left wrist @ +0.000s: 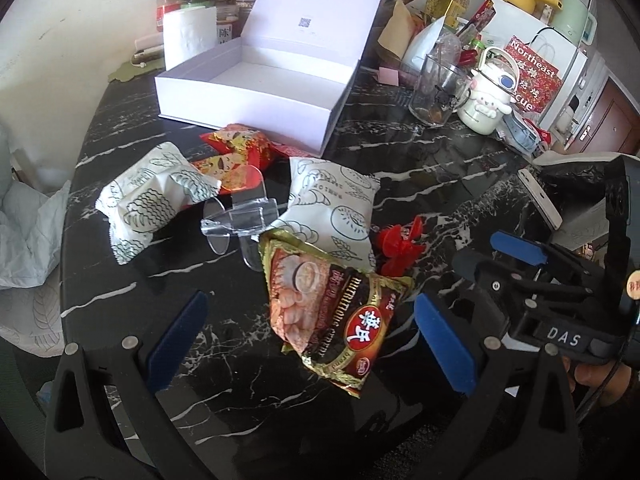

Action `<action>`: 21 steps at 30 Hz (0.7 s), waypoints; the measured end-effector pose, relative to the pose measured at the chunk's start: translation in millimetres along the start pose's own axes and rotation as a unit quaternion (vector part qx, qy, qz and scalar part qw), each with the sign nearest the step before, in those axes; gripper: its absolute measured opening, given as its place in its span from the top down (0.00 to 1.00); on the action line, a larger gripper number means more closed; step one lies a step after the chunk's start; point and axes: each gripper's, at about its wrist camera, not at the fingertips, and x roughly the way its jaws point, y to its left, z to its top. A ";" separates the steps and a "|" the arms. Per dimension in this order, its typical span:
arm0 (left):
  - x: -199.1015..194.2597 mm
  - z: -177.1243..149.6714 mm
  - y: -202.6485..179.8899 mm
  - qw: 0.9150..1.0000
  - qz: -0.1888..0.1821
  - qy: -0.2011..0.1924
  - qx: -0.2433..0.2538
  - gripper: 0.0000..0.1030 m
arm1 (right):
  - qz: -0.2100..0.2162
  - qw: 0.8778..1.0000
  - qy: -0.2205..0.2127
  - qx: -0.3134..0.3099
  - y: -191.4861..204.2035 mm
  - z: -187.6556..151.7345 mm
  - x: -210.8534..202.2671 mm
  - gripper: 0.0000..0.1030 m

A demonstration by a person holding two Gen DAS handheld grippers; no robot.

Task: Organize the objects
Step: 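Grasp the brown snack packet with the left tool while the right tool grasps the red flower toy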

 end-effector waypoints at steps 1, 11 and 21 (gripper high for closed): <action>3.5 -0.3 -1.1 1.000 -0.004 0.006 0.001 0.00 | 0.003 1.000 0.004 0.001 -1.0 0.5 2.3 0.31; 25.1 -2.4 -4.6 0.998 -0.033 0.043 0.015 0.09 | 0.041 0.999 0.031 -0.003 2.0 5.7 22.9 0.31; 34.6 -8.9 -1.7 0.996 -0.050 0.065 0.032 0.29 | 0.082 0.995 0.042 -0.025 16.1 11.0 35.5 0.31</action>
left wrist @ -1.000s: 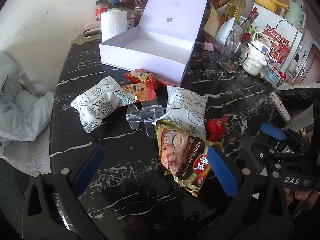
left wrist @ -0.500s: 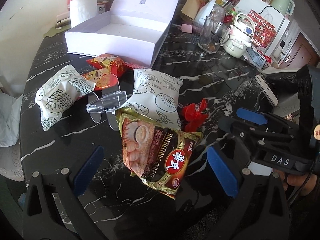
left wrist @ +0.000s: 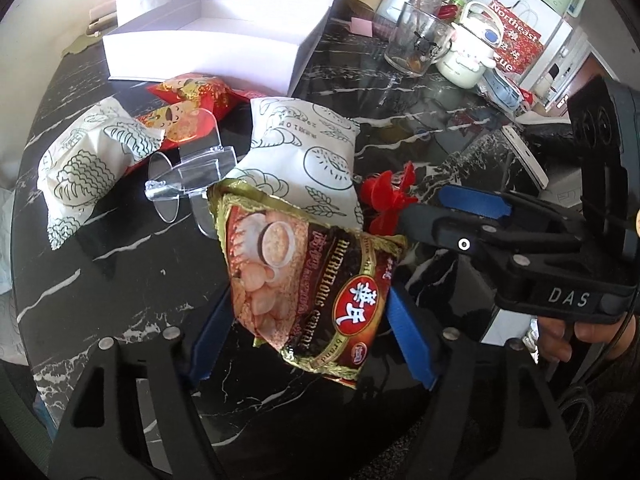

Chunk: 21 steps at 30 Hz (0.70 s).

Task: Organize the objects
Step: 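Grasp the brown snack packet with the left tool while the right tool grasps the red flower toy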

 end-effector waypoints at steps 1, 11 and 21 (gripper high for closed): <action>-0.1 -0.1 0.4 1.000 0.000 -0.001 0.001 0.29 | 0.002 1.000 0.000 -0.003 1.3 0.6 1.2 0.32; -2.3 -0.8 3.8 1.000 -0.002 -0.015 0.006 0.43 | 0.013 0.999 0.002 -0.038 13.4 4.2 12.4 0.64; -3.9 -1.1 7.5 1.000 -0.010 -0.018 -0.004 0.47 | 0.015 0.999 -0.014 -0.030 10.4 1.4 6.5 0.81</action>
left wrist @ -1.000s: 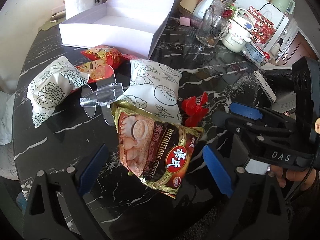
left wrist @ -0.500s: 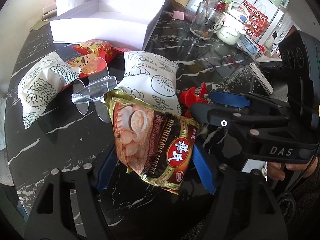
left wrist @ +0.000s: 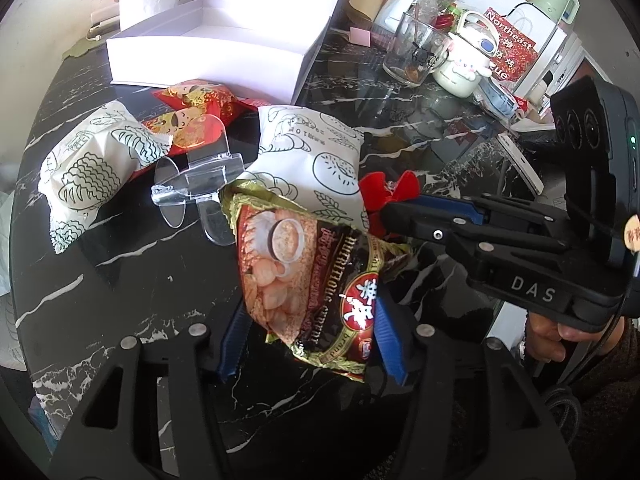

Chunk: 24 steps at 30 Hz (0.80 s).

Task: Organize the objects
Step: 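Grasp the brown snack packet with the left tool while the right tool grasps the red flower toy, then lift and carry the packet with the left tool while the right tool carries the flower toward the white box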

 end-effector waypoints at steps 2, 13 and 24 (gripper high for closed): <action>-0.6 -0.2 0.4 1.000 -0.001 0.000 -0.003 0.47 | 0.003 1.000 -0.004 0.000 -0.2 -0.3 -2.4 0.84; -14.7 -5.4 -0.7 1.000 0.009 -0.018 -0.005 0.47 | 0.017 1.000 -0.006 -0.007 2.6 -5.7 -9.5 0.96; -26.2 -5.9 -1.0 0.999 0.020 -0.040 -0.010 0.47 | 0.014 0.999 -0.029 -0.015 8.1 -9.4 -27.7 0.96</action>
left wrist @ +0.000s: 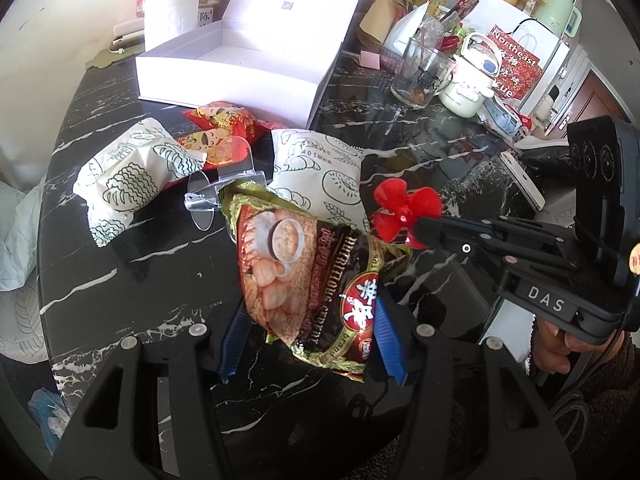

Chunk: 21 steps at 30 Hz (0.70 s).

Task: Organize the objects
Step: 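Lift and carry the packet with the left tool while the right tool carries the flower toward the white box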

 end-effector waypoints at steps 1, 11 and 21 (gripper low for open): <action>-0.9 0.6 -0.4 1.000 0.000 -0.002 0.001 0.47 | -0.001 1.000 -0.004 -0.002 0.7 0.4 -3.0 0.96; -19.2 14.7 -10.0 0.999 0.017 -0.041 0.020 0.47 | -0.008 0.998 -0.042 -0.035 8.2 12.5 -28.2 0.96; -30.8 37.3 -10.1 0.997 0.024 -0.065 0.026 0.47 | -0.012 0.995 -0.071 -0.071 13.3 36.1 -43.4 0.96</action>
